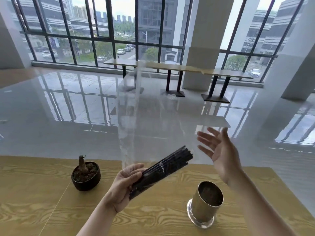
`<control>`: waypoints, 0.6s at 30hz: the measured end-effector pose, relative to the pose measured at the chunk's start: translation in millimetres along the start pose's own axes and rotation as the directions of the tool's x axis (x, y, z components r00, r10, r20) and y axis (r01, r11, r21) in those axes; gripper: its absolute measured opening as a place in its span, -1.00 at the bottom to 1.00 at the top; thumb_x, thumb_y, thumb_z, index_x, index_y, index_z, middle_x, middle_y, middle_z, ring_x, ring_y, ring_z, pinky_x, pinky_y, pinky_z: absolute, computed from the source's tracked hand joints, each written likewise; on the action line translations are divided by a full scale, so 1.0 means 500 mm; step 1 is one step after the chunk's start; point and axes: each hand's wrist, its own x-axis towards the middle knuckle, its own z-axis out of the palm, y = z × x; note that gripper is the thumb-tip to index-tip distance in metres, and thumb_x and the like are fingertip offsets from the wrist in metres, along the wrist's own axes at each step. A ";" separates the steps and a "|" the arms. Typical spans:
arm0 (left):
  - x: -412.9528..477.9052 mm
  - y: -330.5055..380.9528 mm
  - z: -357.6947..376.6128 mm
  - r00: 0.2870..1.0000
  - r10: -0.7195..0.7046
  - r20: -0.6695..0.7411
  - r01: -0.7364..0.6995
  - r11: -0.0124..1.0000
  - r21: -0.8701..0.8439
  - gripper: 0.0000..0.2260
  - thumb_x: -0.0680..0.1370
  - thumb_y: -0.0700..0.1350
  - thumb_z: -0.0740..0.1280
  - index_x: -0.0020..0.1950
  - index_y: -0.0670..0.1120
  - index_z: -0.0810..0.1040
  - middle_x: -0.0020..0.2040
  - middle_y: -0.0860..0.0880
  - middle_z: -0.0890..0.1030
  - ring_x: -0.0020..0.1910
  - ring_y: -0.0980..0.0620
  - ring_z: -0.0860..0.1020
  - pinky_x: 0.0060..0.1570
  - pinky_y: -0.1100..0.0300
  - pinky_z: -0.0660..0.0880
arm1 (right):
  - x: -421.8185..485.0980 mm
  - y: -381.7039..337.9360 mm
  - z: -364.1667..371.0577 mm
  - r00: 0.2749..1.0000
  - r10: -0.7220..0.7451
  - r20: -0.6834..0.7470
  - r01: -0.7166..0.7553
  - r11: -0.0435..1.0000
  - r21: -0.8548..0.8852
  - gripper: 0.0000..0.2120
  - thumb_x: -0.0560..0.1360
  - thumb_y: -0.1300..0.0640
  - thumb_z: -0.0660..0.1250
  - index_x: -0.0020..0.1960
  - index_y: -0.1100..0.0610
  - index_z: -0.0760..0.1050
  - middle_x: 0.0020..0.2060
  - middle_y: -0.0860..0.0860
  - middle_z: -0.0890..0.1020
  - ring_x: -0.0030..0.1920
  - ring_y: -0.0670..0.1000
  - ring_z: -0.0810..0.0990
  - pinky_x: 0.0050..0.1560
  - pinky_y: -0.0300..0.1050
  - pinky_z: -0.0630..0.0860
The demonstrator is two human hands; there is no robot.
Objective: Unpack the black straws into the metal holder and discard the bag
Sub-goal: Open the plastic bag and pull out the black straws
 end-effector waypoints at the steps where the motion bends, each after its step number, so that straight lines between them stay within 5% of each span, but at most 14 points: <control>1: 0.004 -0.001 0.006 0.999 0.027 -0.020 -0.027 1.000 -0.004 -0.65 0.48 -0.37 0.39 0.27 -0.32 0.50 0.08 -0.37 0.65 -0.08 -0.22 0.70 -0.11 -0.03 0.66 | -0.025 0.032 0.000 0.999 0.050 0.003 -0.050 0.998 0.033 -0.15 0.35 -0.45 0.35 0.38 0.15 0.44 0.17 0.15 0.69 0.23 0.19 0.64 0.18 0.16 0.56; 6: 0.018 -0.024 0.065 0.995 0.084 -0.055 -0.083 0.996 0.016 -0.74 0.43 -0.35 0.45 0.10 -0.19 0.66 0.10 -0.31 0.67 -0.04 -0.19 0.70 -0.13 -0.02 0.66 | -0.077 0.094 0.067 0.983 0.169 0.065 -0.174 0.981 0.089 -0.61 0.52 -0.06 0.36 0.11 0.26 0.59 0.03 0.26 0.71 0.01 0.17 0.71 -0.03 0.03 0.68; 10: 0.014 -0.022 0.088 0.994 0.109 -0.007 -0.108 0.993 0.037 -0.35 0.31 -0.12 0.63 0.36 -0.16 0.51 0.33 -0.31 0.55 0.25 -0.29 0.57 0.17 -0.18 0.52 | -0.066 0.051 0.090 0.996 0.050 -0.075 -0.045 0.997 0.064 -0.75 0.53 0.02 0.35 -0.03 0.20 0.65 -0.09 0.21 0.73 -0.06 0.14 0.73 -0.11 0.01 0.68; 15: 0.021 -0.002 0.055 0.972 0.213 -0.099 -0.228 0.958 -0.177 -0.58 0.61 -0.09 0.21 0.48 0.02 0.39 0.43 -0.23 0.47 0.40 -0.30 0.45 0.27 -0.26 0.47 | -0.045 -0.040 0.081 0.983 -0.175 -0.051 0.159 0.960 -0.231 -0.85 0.36 -0.03 0.48 -0.10 -0.03 0.72 -0.20 0.07 0.76 -0.16 0.09 0.75 -0.26 -0.10 0.67; 18: 0.028 -0.011 0.076 0.975 0.187 -0.122 -0.212 0.946 -0.245 -0.49 0.55 -0.01 0.36 0.50 0.13 0.34 0.44 -0.18 0.48 0.39 -0.25 0.47 0.17 -0.19 0.55 | -0.025 -0.084 0.093 0.951 -0.302 0.063 0.295 0.830 -0.473 -0.92 0.39 -0.07 0.50 -0.16 -0.27 0.67 -0.25 -0.11 0.74 -0.25 -0.04 0.71 -0.24 -0.14 0.64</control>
